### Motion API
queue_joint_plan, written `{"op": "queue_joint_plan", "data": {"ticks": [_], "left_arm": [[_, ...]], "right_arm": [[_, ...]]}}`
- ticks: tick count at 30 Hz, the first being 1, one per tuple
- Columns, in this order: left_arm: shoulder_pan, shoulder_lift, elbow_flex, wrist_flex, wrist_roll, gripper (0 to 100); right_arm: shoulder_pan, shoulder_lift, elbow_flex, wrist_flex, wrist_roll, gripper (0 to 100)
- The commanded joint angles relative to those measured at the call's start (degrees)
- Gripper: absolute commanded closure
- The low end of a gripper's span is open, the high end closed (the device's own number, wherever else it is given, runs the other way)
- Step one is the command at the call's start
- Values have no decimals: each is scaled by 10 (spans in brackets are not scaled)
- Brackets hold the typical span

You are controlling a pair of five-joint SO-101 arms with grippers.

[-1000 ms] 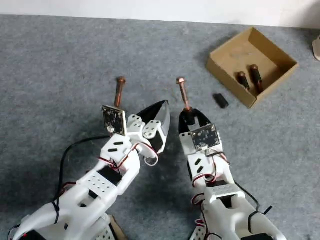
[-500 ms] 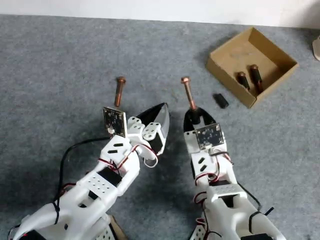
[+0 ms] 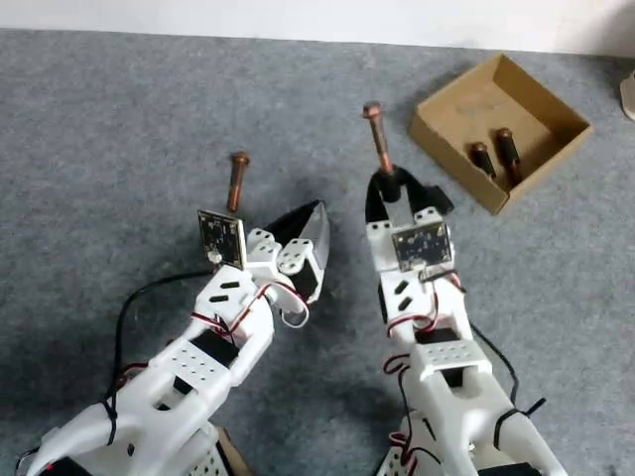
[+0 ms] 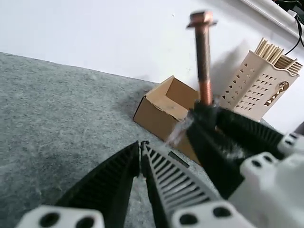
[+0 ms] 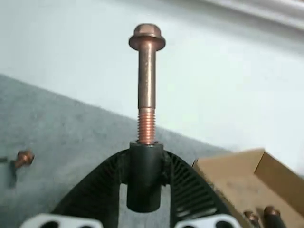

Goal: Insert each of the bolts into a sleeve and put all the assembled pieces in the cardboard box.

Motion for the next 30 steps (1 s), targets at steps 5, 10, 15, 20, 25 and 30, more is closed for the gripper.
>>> {"op": "queue_joint_plan", "data": {"ticks": [5,10,15,20,25,30], "left_arm": [[-3,-1,-4,1,-4,973],[-3,-1,-4,1,-4,973],[-3,-1,-4,1,-4,973],[-3,-1,-3,1,-4,973],[-4,-1,-3,1,-4,973],[-3,-1,-3,1,-4,973]], "right_arm": [[32,-11,-113,-22,10,993],[41,-11,-156,-22,68,993],[41,-10,-185,-22,72,993],[44,-11,-223,-22,64,993],[63,-9,-236,20,-63,993],[95,-12,-234,34,-100,993]]}}
